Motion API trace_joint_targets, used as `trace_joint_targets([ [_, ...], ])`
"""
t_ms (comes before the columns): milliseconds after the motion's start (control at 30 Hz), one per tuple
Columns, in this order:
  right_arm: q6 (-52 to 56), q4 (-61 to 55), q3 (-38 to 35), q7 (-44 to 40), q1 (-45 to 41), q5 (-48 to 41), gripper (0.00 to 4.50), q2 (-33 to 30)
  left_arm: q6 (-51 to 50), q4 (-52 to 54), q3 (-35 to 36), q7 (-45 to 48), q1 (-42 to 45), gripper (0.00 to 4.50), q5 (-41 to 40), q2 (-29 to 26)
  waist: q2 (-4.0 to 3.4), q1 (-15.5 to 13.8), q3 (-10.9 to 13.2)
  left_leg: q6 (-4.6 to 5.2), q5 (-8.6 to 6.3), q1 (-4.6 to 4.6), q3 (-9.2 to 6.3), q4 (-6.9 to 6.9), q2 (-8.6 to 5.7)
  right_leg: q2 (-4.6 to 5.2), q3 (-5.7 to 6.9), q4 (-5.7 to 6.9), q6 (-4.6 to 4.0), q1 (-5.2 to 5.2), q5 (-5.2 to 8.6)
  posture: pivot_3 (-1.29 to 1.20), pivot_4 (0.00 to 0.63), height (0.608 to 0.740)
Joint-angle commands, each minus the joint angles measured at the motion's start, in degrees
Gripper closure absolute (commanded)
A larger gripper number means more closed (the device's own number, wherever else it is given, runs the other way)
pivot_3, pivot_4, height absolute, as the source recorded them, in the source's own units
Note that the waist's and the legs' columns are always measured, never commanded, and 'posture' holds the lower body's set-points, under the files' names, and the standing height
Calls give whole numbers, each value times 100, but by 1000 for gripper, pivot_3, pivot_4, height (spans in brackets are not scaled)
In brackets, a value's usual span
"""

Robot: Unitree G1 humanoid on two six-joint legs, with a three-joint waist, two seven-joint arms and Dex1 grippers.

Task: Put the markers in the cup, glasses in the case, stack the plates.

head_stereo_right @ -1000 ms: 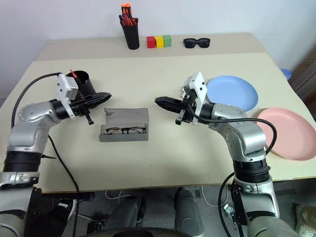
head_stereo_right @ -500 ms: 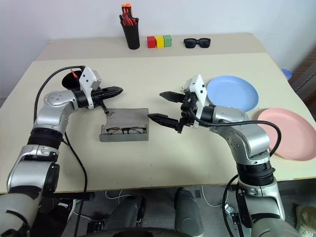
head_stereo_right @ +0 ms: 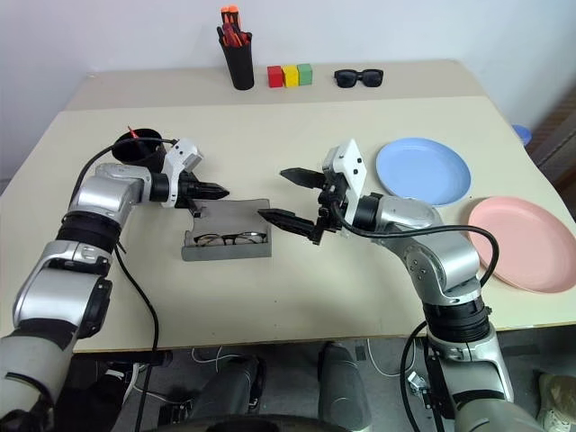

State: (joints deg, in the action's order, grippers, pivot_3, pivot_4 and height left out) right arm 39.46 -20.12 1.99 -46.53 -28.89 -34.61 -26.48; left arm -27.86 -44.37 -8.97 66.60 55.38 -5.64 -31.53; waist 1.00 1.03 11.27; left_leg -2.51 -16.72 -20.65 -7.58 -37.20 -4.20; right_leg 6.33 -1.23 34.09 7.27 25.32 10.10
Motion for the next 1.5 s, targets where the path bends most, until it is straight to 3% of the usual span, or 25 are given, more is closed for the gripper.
trace_joint_targets([
  [33,-188,-238,-15,75,-6,46,67,-18,-495,305,-192,507,99,4500,13,-167,0,3,0,0,0,0,0,0,0,0,0,-1,0,0,0,0,150,740],
  [433,-547,97,105,155,-124,375,67,51,-1257,2873,-261,905,-1309,4500,-379,-753,-2,21,-1,0,0,6,0,3,3,0,-2,3,-1,0,0,0,150,740],
  [667,-617,128,156,174,-99,435,67,58,-1690,4423,282,441,-2292,4500,-888,-956,2,-28,-2,0,0,10,-2,-1,3,1,-4,2,-1,-11,1,0,150,740],
  [833,-734,250,189,128,-174,531,67,64,-1749,4976,556,455,-2714,4500,-1251,-1327,1,14,-1,0,0,9,-5,2,6,-3,-2,2,-2,-7,1,0,150,740],
  [1000,-908,488,112,171,-278,645,67,60,-921,4632,1324,-39,-2249,4500,-1775,-627,7,-64,1,-2,1,5,-8,-3,6,-2,-1,-1,-3,-9,1,0,150,740],
  [1133,-1123,804,-256,417,-292,900,0,-153,-565,4259,1693,-11,-1775,3190,-2164,-425,9,-37,-1,-5,3,-4,-11,-13,2,0,4,-3,-3,-8,0,0,150,740],
  [1333,-1132,864,-1181,872,411,1395,0,-1130,-803,4375,1706,375,-1828,69,-2762,-487,6,-39,-2,2,-2,-1,-2,4,-4,8,3,-6,-2,-4,0,0,150,740],
  [1500,-468,601,-2080,1199,1332,1585,0,-1891,-402,4166,1523,421,-1788,22,-2631,-343,6,-38,-2,4,-2,0,4,-1,-3,8,0,-6,-2,-6,0,0,150,740],
])
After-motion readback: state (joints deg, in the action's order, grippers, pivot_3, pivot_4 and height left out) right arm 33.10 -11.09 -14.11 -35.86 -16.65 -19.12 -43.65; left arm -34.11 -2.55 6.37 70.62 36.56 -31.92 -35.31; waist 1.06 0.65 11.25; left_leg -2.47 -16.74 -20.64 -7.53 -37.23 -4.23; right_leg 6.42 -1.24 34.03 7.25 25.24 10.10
